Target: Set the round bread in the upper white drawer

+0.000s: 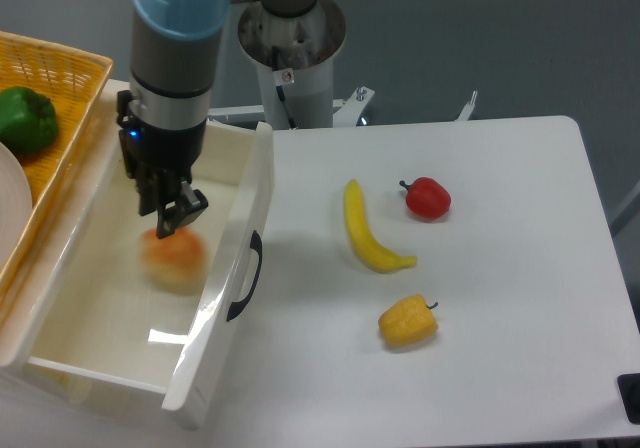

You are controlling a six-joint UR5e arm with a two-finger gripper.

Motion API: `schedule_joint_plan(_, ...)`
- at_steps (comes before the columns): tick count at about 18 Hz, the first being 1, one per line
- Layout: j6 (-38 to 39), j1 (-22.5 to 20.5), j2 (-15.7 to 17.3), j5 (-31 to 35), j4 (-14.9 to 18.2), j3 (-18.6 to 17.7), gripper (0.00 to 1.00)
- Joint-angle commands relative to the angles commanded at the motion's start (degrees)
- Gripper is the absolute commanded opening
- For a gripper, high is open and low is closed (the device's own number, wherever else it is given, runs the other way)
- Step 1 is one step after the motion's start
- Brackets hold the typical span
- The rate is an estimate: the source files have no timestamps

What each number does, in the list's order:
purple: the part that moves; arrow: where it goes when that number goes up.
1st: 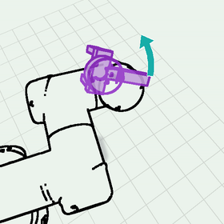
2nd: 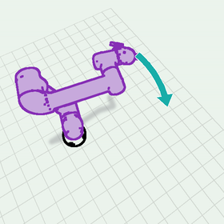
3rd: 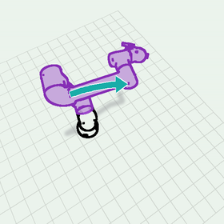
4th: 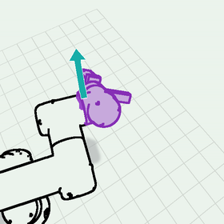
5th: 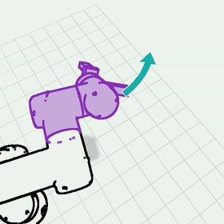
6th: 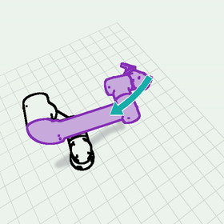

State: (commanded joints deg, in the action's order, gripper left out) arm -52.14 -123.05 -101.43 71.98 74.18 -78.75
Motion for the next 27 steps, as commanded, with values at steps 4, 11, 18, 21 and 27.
schedule_joint_plan(4, 1.34, -0.35, 0.09, -0.18, 0.17, 0.35, 1.0)
schedule_joint_plan(11, -1.64, -6.14, -0.09, -0.53, -0.09, 1.32, 1.0)
schedule_joint_plan(18, -5.07, -14.32, -1.66, -0.7, 0.26, 2.2, 1.0)
schedule_joint_plan(21, -5.52, -17.39, -3.16, -0.79, 0.26, 3.16, 1.0)
schedule_joint_plan(27, -8.85, -24.33, -5.18, -0.53, 0.35, 3.08, 1.0)
